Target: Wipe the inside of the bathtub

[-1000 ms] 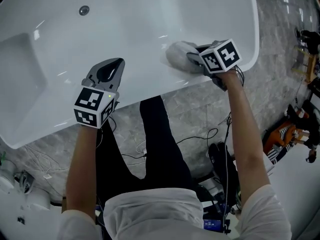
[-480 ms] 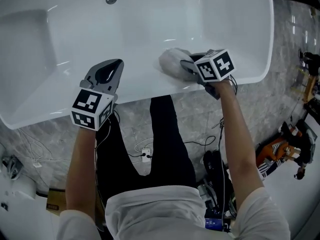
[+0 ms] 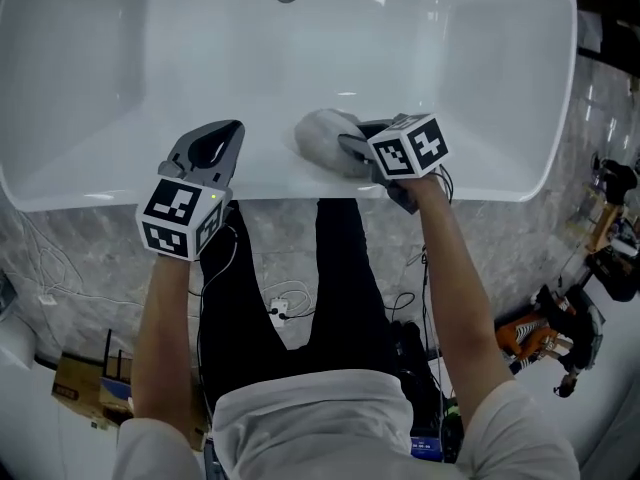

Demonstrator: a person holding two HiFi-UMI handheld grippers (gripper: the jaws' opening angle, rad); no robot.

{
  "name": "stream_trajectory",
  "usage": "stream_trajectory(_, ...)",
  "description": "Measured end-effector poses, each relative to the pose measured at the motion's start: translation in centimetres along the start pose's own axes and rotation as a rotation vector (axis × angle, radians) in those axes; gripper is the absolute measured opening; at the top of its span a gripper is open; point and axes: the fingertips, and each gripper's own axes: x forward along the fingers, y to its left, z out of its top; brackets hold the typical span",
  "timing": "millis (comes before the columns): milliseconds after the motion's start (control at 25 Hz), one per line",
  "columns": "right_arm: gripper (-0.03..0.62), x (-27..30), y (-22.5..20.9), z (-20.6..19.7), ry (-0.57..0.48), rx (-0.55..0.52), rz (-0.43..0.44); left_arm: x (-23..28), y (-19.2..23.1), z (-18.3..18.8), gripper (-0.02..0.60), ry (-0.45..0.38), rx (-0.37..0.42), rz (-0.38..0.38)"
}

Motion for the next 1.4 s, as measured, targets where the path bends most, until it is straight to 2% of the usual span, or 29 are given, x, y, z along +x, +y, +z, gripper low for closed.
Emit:
stream_trajectory(480,0.101,8.1,11.2,7.2,0.031,-0.112,0.075,-9.0,8.9,-3.8,0.011,-0.074,-0.12,0.131)
stream_trajectory(680,0.101,11.5,16.2,10.6,0.02,-0.175,0.121,-13.0,12.6,-5.2,0.011,-0.124,-0.164,0.215)
stream_trajectory(920,0.101,15.9,21.9,14.9,0.022,-0.25,0.156,-17.6,18.1,-7.9,0.011,-0.17,-0.252,0.311)
stream_trajectory(1400,0.101,21.0,29.8,20.5,-0.004,-0.297,0.203,-24.3,24.5,-10.2,0.011,-0.223,-0.313,0.422)
